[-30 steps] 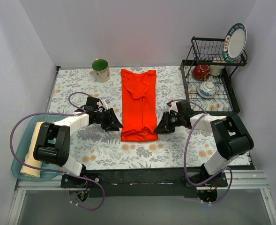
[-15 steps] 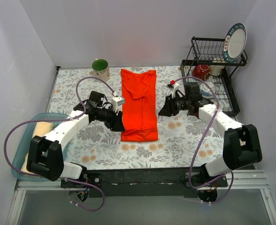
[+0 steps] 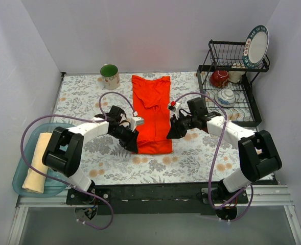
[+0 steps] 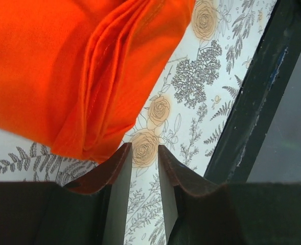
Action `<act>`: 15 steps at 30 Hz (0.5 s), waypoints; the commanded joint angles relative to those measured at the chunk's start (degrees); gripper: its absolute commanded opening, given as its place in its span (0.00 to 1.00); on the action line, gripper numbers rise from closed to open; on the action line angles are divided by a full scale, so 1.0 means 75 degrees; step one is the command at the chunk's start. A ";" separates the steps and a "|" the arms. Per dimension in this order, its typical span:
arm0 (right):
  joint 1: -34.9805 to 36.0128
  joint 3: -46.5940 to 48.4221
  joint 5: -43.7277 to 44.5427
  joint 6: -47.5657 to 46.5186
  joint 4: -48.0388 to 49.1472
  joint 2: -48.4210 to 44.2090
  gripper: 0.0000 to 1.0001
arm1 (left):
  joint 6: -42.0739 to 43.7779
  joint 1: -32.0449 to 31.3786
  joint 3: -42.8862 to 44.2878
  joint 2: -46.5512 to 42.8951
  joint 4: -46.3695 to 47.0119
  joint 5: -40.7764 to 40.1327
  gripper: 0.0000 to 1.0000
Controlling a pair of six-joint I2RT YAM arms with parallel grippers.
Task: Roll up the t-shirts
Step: Fold the T-shirt at the center of the board.
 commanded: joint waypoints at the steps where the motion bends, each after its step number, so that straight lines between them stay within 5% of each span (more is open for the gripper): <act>1: -0.0021 -0.0073 -0.0052 0.0027 0.0323 0.0040 0.24 | -0.0136 -0.0071 0.0129 0.0408 0.0733 -0.0199 0.28; 8: -0.0021 -0.0003 0.0182 -0.0031 0.0288 0.0133 0.24 | -0.0722 -0.0036 0.0503 0.0971 0.1812 -0.1278 0.30; 15: -0.0033 0.0091 0.0346 -0.0125 0.0159 0.0169 0.24 | -0.1531 0.0000 0.2097 0.1627 0.1123 -0.0962 0.32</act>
